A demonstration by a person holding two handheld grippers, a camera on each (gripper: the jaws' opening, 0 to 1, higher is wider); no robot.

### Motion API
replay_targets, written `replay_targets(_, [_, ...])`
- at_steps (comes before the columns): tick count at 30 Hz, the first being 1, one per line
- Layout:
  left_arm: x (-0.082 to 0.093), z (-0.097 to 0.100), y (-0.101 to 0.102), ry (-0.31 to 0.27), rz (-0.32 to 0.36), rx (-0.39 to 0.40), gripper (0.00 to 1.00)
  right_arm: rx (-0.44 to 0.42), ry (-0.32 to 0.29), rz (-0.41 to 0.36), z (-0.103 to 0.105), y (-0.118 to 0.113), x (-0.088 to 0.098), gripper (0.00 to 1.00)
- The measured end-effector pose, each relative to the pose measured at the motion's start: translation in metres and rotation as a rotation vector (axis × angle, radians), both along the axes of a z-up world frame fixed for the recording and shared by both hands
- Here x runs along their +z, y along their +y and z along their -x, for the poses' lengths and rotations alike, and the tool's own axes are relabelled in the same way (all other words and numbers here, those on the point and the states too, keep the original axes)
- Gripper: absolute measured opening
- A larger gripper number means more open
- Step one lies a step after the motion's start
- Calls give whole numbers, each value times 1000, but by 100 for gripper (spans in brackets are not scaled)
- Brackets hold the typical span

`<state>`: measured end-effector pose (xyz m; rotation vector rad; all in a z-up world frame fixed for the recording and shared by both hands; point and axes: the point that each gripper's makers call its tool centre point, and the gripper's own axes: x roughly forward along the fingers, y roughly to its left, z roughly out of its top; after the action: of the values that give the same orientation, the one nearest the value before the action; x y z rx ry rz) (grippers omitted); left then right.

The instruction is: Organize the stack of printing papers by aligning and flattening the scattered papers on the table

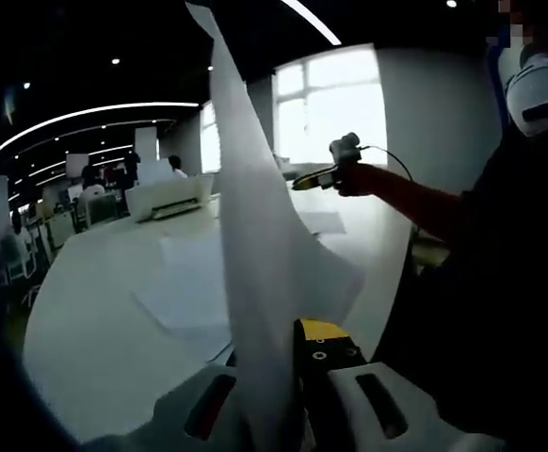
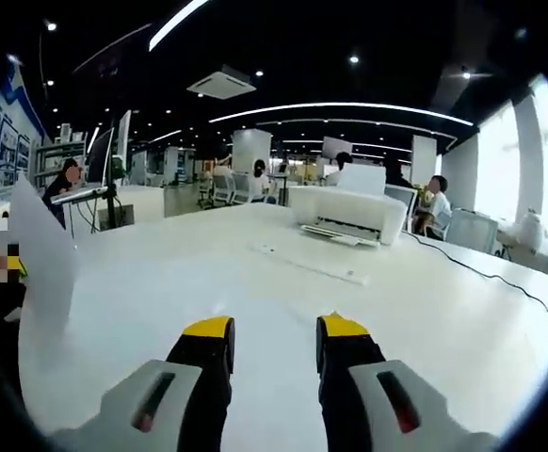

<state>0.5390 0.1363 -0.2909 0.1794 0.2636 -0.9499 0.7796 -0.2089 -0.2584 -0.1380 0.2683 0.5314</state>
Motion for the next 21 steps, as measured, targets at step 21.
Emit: replay_targets(21, [1,-6,8,3,6,4,6,-46,18,-21,-28,-5,-14,33])
